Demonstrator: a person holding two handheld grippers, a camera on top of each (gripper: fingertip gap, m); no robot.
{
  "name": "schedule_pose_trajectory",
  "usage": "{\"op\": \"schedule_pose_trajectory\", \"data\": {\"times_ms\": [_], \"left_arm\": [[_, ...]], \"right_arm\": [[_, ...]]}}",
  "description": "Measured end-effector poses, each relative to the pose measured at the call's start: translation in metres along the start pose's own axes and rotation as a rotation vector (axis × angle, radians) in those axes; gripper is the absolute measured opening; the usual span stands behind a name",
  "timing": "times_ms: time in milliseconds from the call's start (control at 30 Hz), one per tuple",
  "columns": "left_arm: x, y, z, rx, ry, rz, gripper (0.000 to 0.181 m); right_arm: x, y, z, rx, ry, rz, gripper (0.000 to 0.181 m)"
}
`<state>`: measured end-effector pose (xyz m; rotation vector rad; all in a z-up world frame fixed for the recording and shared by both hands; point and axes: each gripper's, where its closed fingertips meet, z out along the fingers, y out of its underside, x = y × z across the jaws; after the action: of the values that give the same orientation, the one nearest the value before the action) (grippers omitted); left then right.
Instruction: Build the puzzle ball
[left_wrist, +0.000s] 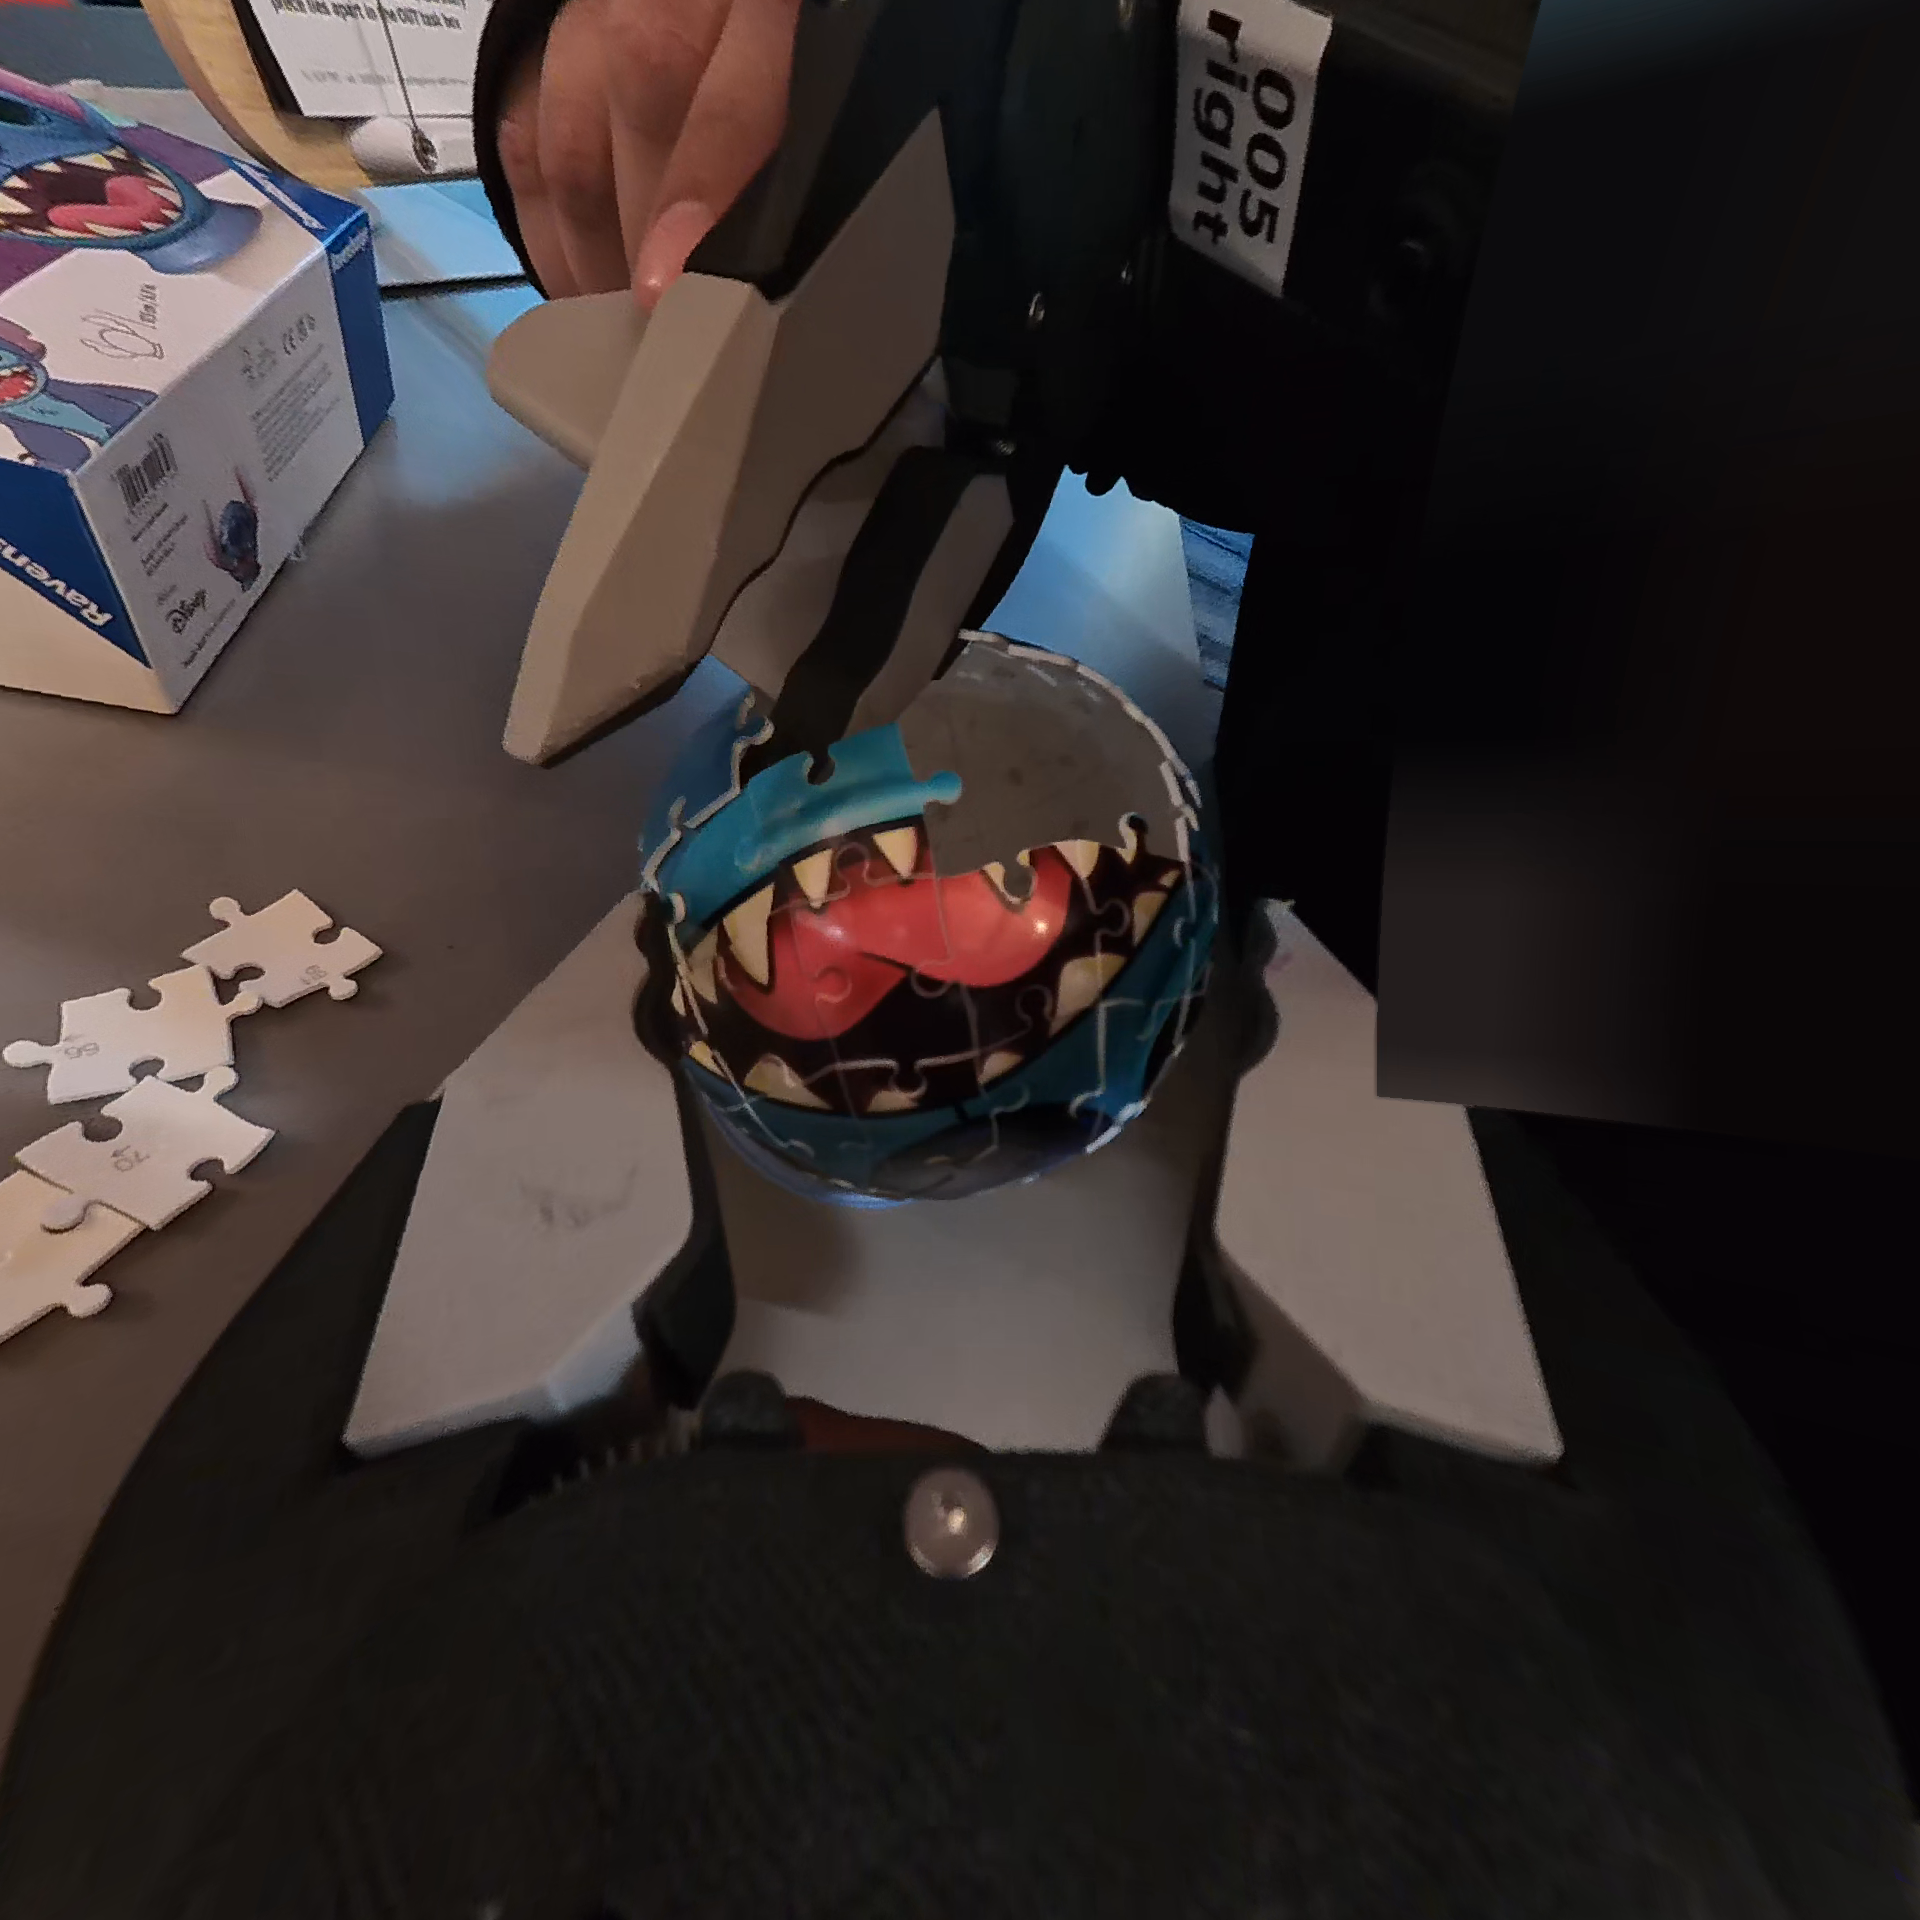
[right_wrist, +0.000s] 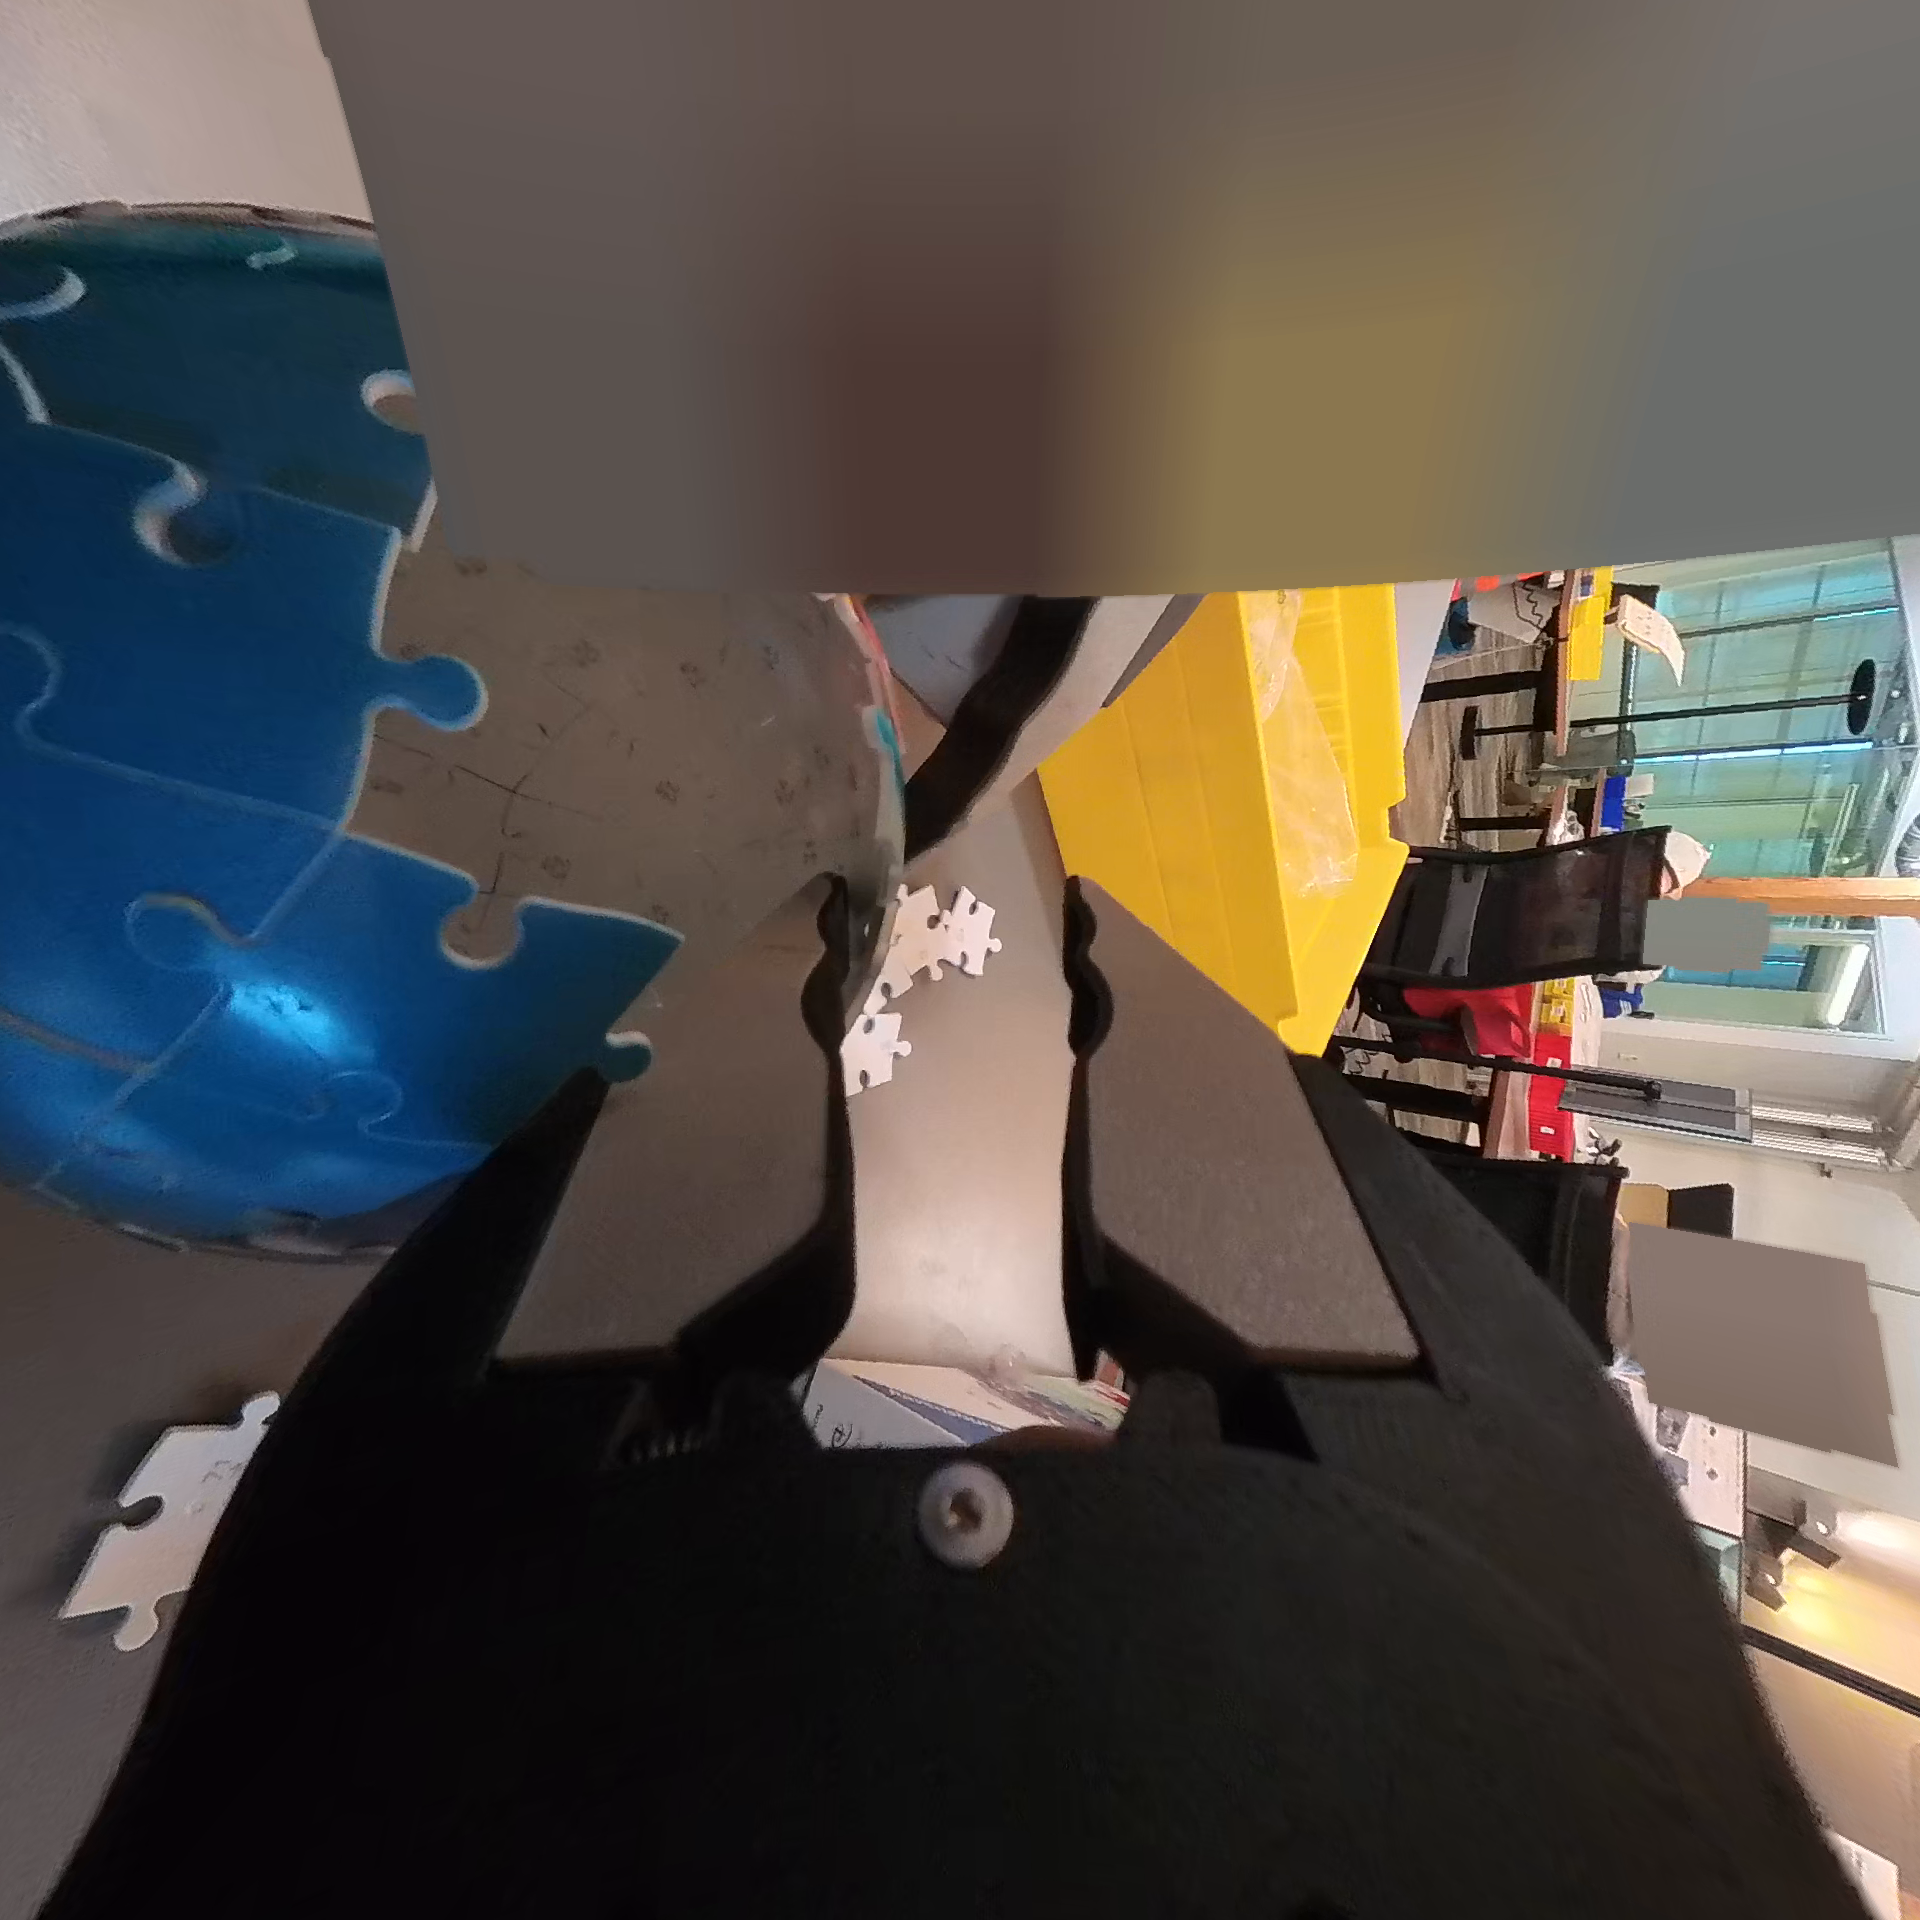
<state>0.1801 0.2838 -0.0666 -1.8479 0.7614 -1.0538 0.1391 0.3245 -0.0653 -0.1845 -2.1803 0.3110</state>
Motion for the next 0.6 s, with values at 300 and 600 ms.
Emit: {"op": "schedule_pose_trajectory", "data": {"times_ms": [300,600], "left_arm": [[-0.0001,0.0002,-0.0010,0.002,-0.001,0.005,0.105],[0.0039,0.0042,-0.0009,-0.023,0.005,0.035,0.108]], "right_arm": [[-0.0008,0.0012,-0.0019,0.004,0.004,0.000,0.038],[0.0004,0.0011,-0.0020,0.003,0.004,0.019,0.043]]}}
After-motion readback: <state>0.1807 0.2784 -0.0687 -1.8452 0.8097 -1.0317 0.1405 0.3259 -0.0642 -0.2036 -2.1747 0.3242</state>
